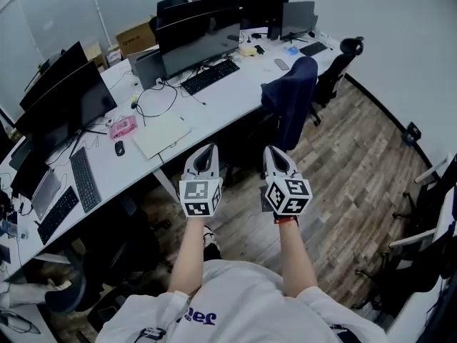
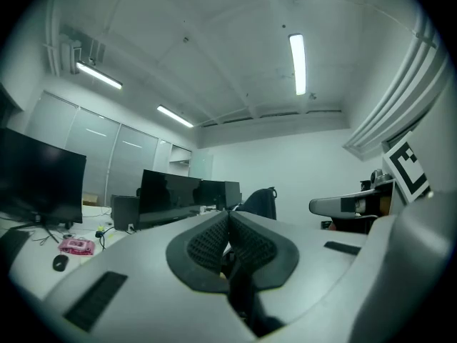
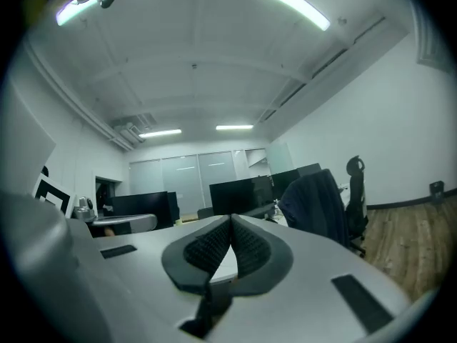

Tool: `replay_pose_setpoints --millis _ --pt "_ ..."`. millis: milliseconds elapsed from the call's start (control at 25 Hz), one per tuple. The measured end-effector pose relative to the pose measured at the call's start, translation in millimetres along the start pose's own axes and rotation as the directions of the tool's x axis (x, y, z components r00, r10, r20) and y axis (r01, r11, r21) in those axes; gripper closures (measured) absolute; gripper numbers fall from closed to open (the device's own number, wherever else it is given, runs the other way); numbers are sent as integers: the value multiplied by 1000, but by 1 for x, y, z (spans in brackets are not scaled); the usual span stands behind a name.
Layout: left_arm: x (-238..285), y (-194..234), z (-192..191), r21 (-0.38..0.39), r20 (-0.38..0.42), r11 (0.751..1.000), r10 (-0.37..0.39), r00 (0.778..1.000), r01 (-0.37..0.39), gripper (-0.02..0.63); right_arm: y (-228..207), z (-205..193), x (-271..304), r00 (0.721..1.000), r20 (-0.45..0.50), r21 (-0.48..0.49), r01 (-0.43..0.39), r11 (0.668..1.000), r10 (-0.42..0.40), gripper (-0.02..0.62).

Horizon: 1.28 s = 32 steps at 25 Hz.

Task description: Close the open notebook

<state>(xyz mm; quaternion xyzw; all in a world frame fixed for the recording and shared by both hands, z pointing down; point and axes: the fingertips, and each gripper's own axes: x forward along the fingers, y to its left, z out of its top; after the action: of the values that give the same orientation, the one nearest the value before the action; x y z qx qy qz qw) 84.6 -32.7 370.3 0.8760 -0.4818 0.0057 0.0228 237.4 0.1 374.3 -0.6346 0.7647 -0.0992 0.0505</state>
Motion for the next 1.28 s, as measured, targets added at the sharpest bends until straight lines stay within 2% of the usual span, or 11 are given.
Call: replay_pose_setpoints --millis 200,360,600,800,1040,1280 --pt "11 75 0 -37 -10 995 91 996 -91 588 46 -5 75 993 -36 10 -109 994 109 580" --pt "15 137 -3 -50 -9 986 156 988 -156 588 88 -10 127 976 -45 12 -211 977 211 580" --pt "15 222 -19 -74 -29 963 259 965 -260 588 142 -35 200 949 -94 30 -300 954 301 580" --pt "16 290 -28 -84 -33 934 346 937 -348 588 194 -58 251 919 -144 15 -370 929 368 580" --pt "25 346 -31 -134 -24 915 382 924 -382 588 240 -74 303 889 -173 14 -428 904 424 580" --pt "25 375 -35 -152 -31 901 406 913 -406 586 275 -82 335 859 -190 39 -477 878 475 580"
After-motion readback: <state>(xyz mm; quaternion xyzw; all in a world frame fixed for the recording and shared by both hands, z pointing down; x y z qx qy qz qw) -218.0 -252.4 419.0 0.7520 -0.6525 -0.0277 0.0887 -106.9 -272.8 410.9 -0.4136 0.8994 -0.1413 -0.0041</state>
